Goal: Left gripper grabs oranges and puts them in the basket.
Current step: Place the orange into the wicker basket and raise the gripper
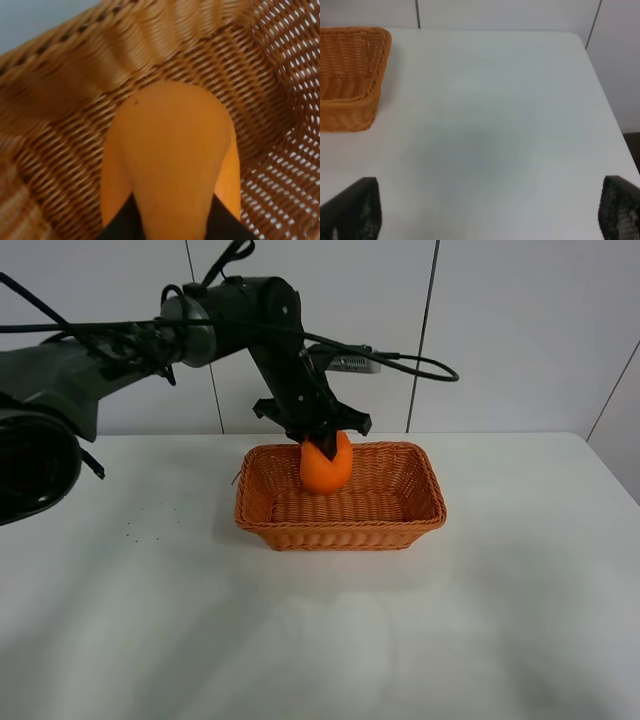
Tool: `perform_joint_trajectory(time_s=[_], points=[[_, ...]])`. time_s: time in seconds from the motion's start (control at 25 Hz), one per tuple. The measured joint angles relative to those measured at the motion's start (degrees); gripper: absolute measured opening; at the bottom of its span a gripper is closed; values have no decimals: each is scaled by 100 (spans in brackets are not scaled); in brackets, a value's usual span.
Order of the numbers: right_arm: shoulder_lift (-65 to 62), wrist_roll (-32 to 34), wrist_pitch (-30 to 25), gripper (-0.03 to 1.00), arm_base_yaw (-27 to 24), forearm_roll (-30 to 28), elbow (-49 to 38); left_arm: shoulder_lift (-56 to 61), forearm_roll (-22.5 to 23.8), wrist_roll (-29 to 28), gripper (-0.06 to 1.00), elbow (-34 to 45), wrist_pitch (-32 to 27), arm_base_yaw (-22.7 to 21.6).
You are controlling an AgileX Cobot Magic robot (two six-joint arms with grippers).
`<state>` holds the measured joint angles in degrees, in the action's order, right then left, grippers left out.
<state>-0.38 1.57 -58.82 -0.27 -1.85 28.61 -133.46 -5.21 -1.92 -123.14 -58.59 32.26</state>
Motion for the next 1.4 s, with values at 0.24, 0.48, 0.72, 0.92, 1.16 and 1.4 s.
perform_joint_trajectory(time_s=[0.24,0.48,0.72,0.92,1.16,1.4], points=[[0,0,0,69,0,0,0,-393,-49,74,24,-5,363,170],[0,0,0,69,0,0,0,-469,-53,85,35,-5,359,177],[0,0,0,69,0,0,0,-469,-58,85,82,-5,237,177],[0,0,0,69,0,0,0,-469,26,85,87,-221,-145,177],[0,0,0,69,0,0,0,-282,323,85,88,-1028,-771,128],[0,0,0,69,0,0,0,180,328,85,88,-1107,-906,-219]])
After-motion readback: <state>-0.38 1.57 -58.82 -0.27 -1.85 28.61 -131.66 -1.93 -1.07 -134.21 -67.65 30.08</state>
